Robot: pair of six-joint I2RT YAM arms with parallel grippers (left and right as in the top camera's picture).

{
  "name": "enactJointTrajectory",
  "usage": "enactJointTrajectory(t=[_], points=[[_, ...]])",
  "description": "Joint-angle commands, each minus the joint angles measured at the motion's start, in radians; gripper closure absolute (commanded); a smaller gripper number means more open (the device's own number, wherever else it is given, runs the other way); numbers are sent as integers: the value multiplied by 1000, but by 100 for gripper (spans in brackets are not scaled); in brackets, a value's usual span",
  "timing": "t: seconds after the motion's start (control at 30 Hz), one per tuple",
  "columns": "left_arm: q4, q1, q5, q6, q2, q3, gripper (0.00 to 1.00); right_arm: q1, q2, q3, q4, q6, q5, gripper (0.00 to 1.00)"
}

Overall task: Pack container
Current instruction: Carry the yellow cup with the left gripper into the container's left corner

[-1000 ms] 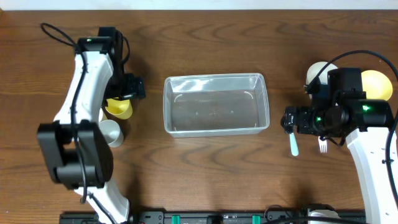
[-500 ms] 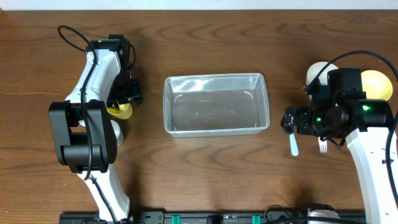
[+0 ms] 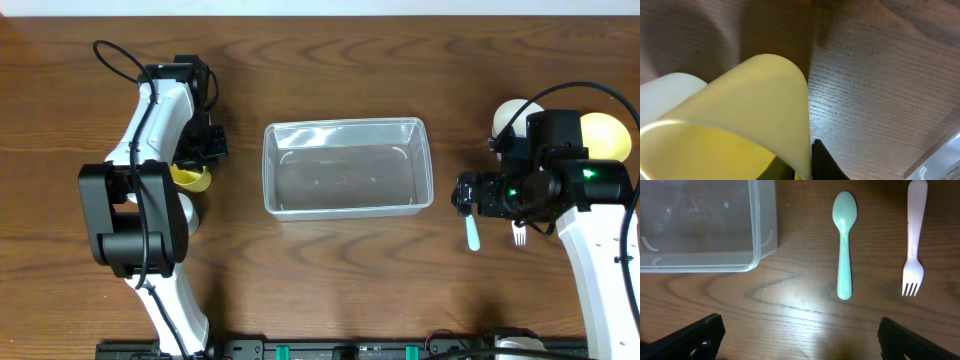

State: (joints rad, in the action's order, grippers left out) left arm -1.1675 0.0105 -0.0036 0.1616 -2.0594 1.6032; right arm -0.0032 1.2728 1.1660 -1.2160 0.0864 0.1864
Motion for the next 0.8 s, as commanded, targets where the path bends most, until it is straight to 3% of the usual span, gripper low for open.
enactJointTrajectory(t=[0.0, 0.1, 0.43, 0.63, 0.77], points=[[3, 2, -5, 8, -2, 4, 90, 3, 3, 18, -5, -13, -3, 1], [11, 2, -5, 8, -2, 5, 94, 3, 3, 18, -8, -14, -3, 1], [1, -43, -5, -29, 36, 74, 94, 3, 3, 18, -8, -13, -3, 1], [-130, -140, -5, -29, 167, 208, 94, 3, 3, 18, -8, -13, -3, 1], [-135, -250, -4, -29, 303, 235, 94, 3, 3, 18, -6, -14, -3, 1]])
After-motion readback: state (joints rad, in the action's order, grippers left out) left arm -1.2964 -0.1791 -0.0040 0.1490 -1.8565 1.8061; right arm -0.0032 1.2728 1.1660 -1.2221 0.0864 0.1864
